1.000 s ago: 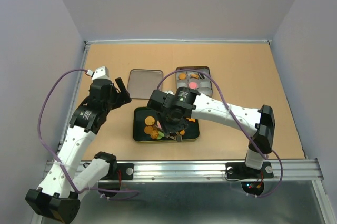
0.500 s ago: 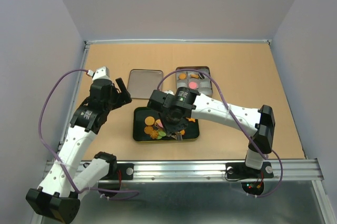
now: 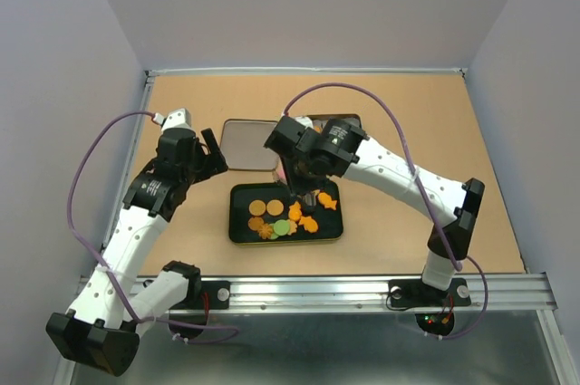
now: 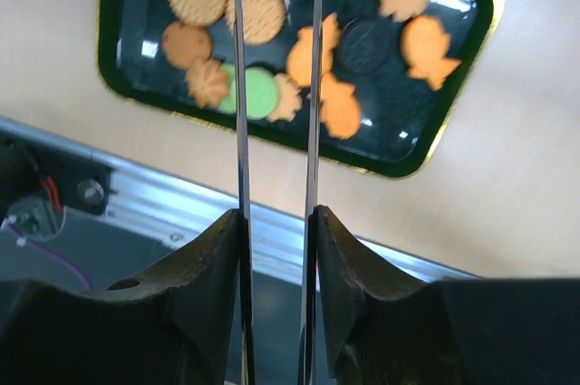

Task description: Pack the cookies

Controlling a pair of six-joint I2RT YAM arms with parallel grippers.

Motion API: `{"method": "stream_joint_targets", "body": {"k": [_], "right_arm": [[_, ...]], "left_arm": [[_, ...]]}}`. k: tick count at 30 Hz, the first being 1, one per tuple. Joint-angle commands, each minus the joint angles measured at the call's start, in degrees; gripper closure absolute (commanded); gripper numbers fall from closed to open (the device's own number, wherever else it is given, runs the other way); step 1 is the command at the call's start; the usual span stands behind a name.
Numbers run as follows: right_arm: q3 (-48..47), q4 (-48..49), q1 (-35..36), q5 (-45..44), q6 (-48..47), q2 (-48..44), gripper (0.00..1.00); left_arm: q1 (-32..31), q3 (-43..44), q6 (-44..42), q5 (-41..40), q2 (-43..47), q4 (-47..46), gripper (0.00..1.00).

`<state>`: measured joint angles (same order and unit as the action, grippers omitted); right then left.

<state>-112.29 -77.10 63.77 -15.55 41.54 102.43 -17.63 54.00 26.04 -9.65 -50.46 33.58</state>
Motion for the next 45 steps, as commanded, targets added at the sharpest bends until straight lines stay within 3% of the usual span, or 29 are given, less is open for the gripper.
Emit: {"method": "stream_joint_targets", "body": {"k": [1, 10, 17, 28, 39, 45], "right_arm": [[-3.55, -2.44, -5.83, -4.66, -3.12, -3.03, 0.62], [-4.17, -1.04, -22.27, -5.11, -11.65, -2.94, 0.62], [2.86, 2.21, -31.41, -2.65, -15.43, -4.43, 0.62], [9.63, 7.75, -34.94, 0.35, -17.37, -4.0, 0.61], [4.28, 8.9, -35.56, 1.22, -19.39, 0.4, 0.61], [1.99, 8.99, -35.55, 1.66, -20.01, 2.33, 0.52]], "left_arm": [[-0.13, 4.44, -1.17, -0.98, -1.04, -0.98, 0.12], [-0.21, 6.47, -1.52, -0.98, -2.63, -0.89, 0.12], [-0.21, 6.73, -1.35, -0.98, -3.24, -0.8, 0.12], [-0.13, 7.44, -1.61, -1.86, -3.25, 0.17, 0.12], [-0.21, 7.79, -1.61, -2.83, -3.16, 1.05, 0.12], [-0.21, 7.35, -1.35, -3.01, -3.16, 0.78, 0.12]]}}
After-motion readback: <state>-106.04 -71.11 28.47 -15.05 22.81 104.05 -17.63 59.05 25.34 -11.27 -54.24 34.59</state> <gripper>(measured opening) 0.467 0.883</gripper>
